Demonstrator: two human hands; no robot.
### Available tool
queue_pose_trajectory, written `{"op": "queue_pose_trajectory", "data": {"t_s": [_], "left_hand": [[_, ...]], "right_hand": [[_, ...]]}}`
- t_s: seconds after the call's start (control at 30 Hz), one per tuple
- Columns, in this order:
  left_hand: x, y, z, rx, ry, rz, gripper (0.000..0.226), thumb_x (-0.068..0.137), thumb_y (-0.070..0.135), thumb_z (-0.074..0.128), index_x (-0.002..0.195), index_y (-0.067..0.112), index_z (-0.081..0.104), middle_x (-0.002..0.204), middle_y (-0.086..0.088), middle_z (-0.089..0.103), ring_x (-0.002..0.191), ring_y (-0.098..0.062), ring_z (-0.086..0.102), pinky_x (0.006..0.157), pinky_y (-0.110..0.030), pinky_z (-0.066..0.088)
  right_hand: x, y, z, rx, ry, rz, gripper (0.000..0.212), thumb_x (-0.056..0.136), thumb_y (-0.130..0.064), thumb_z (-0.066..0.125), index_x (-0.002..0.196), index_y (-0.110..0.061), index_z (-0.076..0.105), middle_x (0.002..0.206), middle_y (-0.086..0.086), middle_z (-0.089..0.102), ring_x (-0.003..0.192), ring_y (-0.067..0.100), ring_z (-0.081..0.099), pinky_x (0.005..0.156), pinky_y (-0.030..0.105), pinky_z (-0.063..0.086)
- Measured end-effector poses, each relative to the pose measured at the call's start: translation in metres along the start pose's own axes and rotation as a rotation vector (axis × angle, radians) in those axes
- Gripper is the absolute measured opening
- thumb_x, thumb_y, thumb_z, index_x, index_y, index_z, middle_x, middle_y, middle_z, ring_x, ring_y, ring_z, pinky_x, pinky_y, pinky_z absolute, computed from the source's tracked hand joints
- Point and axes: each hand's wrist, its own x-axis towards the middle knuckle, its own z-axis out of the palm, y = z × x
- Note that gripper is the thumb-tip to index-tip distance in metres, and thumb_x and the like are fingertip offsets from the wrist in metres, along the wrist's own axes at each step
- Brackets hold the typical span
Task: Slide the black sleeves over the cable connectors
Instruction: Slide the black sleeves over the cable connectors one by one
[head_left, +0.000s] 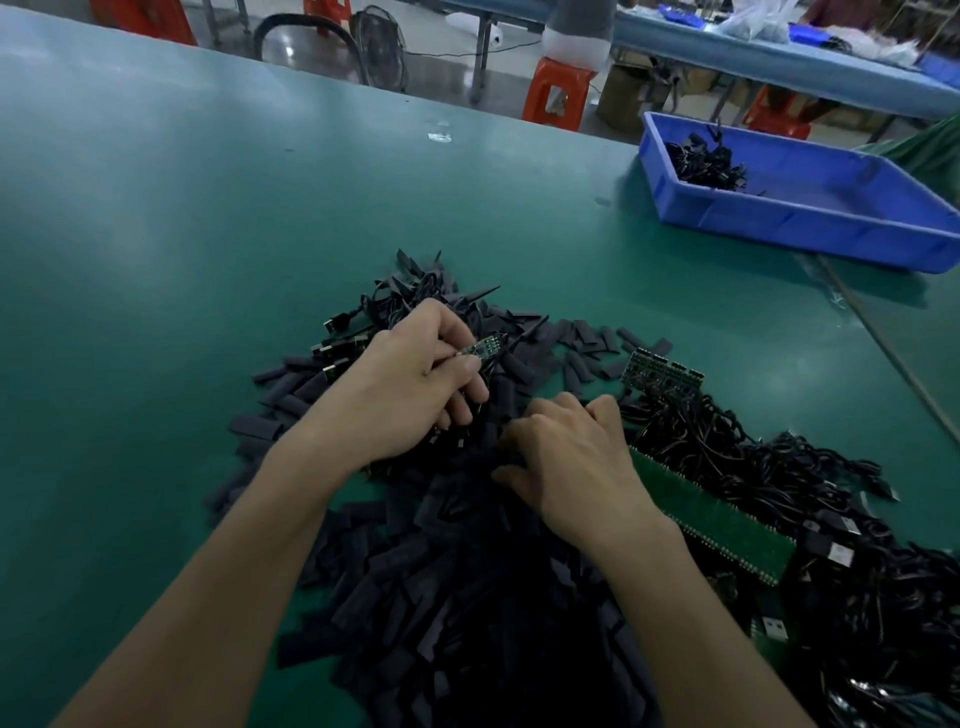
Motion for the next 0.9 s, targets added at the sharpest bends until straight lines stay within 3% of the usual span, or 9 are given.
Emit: {"op": "queue_pose_trajectory", "data": {"t_s": [0.1, 0.2, 0.3, 0.37, 0.43, 0.6, 0.83, 0.9], "left_hand": [[0.001, -0.003, 0.003, -0.028, -0.007, -0.015, 0.012, 0.101, 0.011, 0.058, 0.094, 0.019, 0.051, 0.08, 0.006, 0.076, 0.069, -0.014, 0.072, 0.06, -0.025, 0.055], [0.002, -0.006, 0.007, 0.012, 0.009, 0.019, 0.02, 0.094, 0.014, 0.07, 0.083, 0.029, 0.062, 0.076, 0.006, 0.075, 0.069, -0.015, 0.072, 0.071, -0.038, 0.06], [0.0, -0.006, 0.007, -0.001, 0.033, 0.053, 0.022, 0.09, 0.015, 0.075, 0.08, 0.033, 0.067, 0.071, 0.004, 0.073, 0.066, -0.016, 0.071, 0.07, -0.036, 0.06], [-0.001, -0.006, 0.006, -0.041, 0.058, 0.061, 0.02, 0.089, 0.015, 0.076, 0.081, 0.031, 0.068, 0.07, 0.002, 0.073, 0.065, -0.018, 0.072, 0.068, -0.034, 0.061], [-0.001, -0.005, 0.005, -0.058, 0.086, 0.053, 0.014, 0.088, 0.017, 0.077, 0.082, 0.027, 0.069, 0.069, 0.002, 0.073, 0.063, -0.018, 0.072, 0.064, -0.029, 0.06], [0.0, -0.003, 0.007, -0.022, 0.112, 0.013, 0.008, 0.092, 0.018, 0.072, 0.089, 0.025, 0.07, 0.07, 0.005, 0.074, 0.059, -0.01, 0.07, 0.058, -0.018, 0.054], [-0.001, -0.004, 0.006, 0.052, 0.125, -0.01, 0.012, 0.095, 0.021, 0.068, 0.096, 0.031, 0.074, 0.067, 0.007, 0.073, 0.054, -0.006, 0.066, 0.058, -0.015, 0.054], [-0.001, -0.003, 0.006, 0.053, 0.114, -0.018, 0.013, 0.095, 0.022, 0.068, 0.093, 0.033, 0.074, 0.068, 0.005, 0.073, 0.056, -0.01, 0.067, 0.058, -0.019, 0.057]], "right_hand": [[-0.001, 0.001, 0.003, 0.07, 0.012, -0.01, 0.015, 0.093, -0.046, 0.063, 0.098, -0.032, 0.065, 0.1, -0.008, 0.054, 0.106, 0.021, 0.046, 0.072, 0.035, 0.007], [-0.004, 0.002, 0.004, 0.169, 0.011, -0.033, 0.01, 0.094, -0.041, 0.062, 0.093, -0.031, 0.059, 0.099, -0.009, 0.054, 0.104, 0.019, 0.045, 0.077, 0.035, 0.014], [-0.008, 0.002, 0.002, 0.338, 0.069, -0.038, 0.011, 0.099, -0.029, 0.057, 0.093, -0.025, 0.048, 0.09, -0.006, 0.056, 0.091, 0.022, 0.053, 0.081, 0.039, 0.03], [-0.01, 0.004, 0.0, 0.509, 0.14, -0.007, 0.016, 0.099, -0.023, 0.057, 0.09, -0.023, 0.044, 0.079, -0.006, 0.056, 0.075, 0.02, 0.055, 0.068, 0.04, 0.041], [-0.01, 0.005, -0.002, 0.621, 0.205, 0.039, 0.01, 0.1, -0.024, 0.058, 0.097, -0.025, 0.048, 0.08, -0.012, 0.057, 0.074, 0.009, 0.056, 0.064, 0.035, 0.046], [-0.009, 0.008, -0.006, 0.739, 0.378, 0.117, 0.023, 0.101, -0.016, 0.054, 0.12, -0.025, 0.063, 0.091, -0.028, 0.054, 0.086, -0.011, 0.054, 0.073, 0.004, 0.037], [-0.01, 0.014, -0.005, 0.895, 0.43, 0.182, 0.026, 0.102, -0.012, 0.051, 0.113, -0.028, 0.068, 0.083, -0.016, 0.059, 0.064, -0.009, 0.053, 0.061, 0.006, 0.038], [-0.011, 0.015, -0.004, 0.896, 0.429, 0.188, 0.02, 0.1, -0.018, 0.058, 0.113, -0.029, 0.067, 0.086, -0.018, 0.06, 0.071, -0.009, 0.056, 0.065, 0.005, 0.04]]}}
